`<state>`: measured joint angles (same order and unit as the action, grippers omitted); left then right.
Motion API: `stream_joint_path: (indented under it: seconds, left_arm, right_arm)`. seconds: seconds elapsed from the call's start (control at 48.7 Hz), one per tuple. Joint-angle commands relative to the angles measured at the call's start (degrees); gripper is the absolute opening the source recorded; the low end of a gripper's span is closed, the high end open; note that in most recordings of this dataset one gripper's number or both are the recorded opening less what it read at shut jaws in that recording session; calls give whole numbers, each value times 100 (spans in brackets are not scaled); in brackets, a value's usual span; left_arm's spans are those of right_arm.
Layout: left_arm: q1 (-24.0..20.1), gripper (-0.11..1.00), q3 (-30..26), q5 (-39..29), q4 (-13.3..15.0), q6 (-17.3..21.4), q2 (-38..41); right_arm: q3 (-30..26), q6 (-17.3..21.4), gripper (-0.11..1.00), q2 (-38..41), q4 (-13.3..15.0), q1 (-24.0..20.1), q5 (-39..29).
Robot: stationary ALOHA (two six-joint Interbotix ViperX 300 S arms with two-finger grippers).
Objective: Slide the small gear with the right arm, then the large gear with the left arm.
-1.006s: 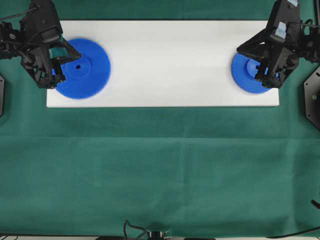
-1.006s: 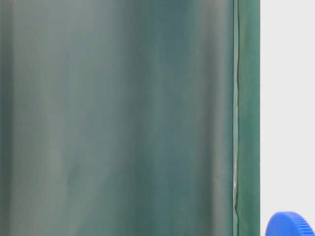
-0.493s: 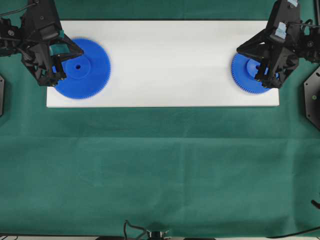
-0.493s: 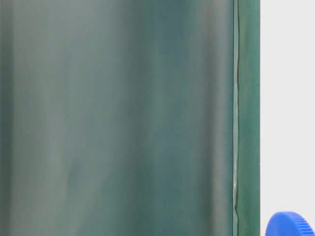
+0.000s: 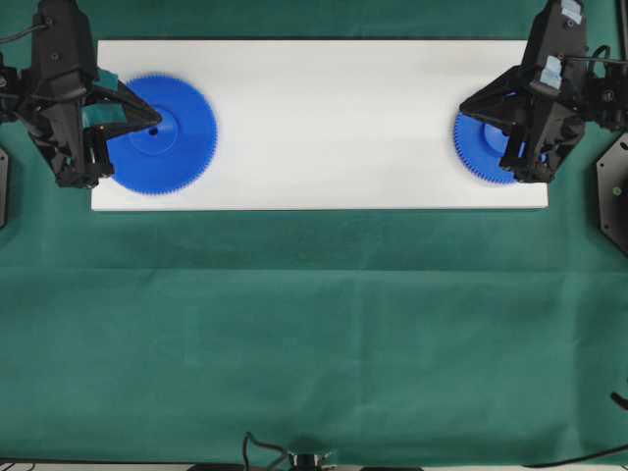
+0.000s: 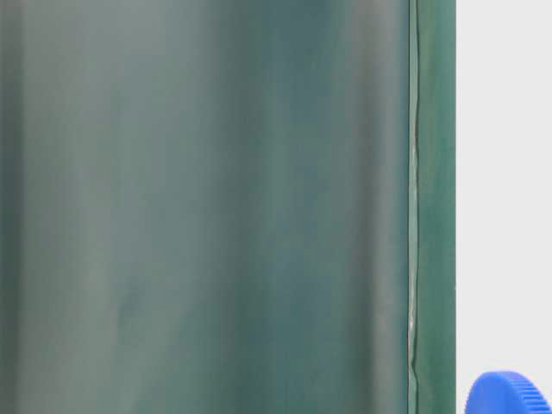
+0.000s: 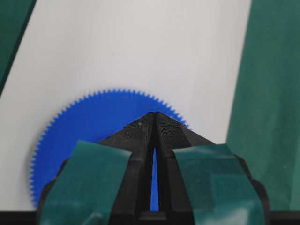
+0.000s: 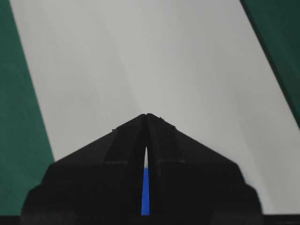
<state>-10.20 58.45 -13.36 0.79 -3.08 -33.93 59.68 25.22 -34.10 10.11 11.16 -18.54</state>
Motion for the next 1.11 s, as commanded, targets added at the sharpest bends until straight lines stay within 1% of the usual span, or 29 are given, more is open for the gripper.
stream_joint_path:
  seconds: [0.0, 0.287, 0.534, 0.678, 0.821, 1.088]
  left_arm:
    - [70, 0, -62, 53, -18, -9, -44]
    - [220, 0, -97, 70, -18, -18, -44]
    - [264, 0, -105, 70, -18, -18, -44]
    - [360, 0, -114, 70, -9, -18, -53]
    - [431, 0, -114, 105, -9, -18, -105]
    - [431, 0, -53, 193, -9, -18, -290]
  right_arm:
    - [-141, 0, 53, -35, 9, -88, 70]
    - [-149, 0, 53, -44, 9, -308, 88]
    - [-149, 0, 53, -44, 18, -571, 176]
    - [-176, 0, 53, -44, 9, -712, 167]
    - [-185, 0, 53, -44, 18, -738, 167]
    - [-211, -18, 53, -44, 26, -729, 176]
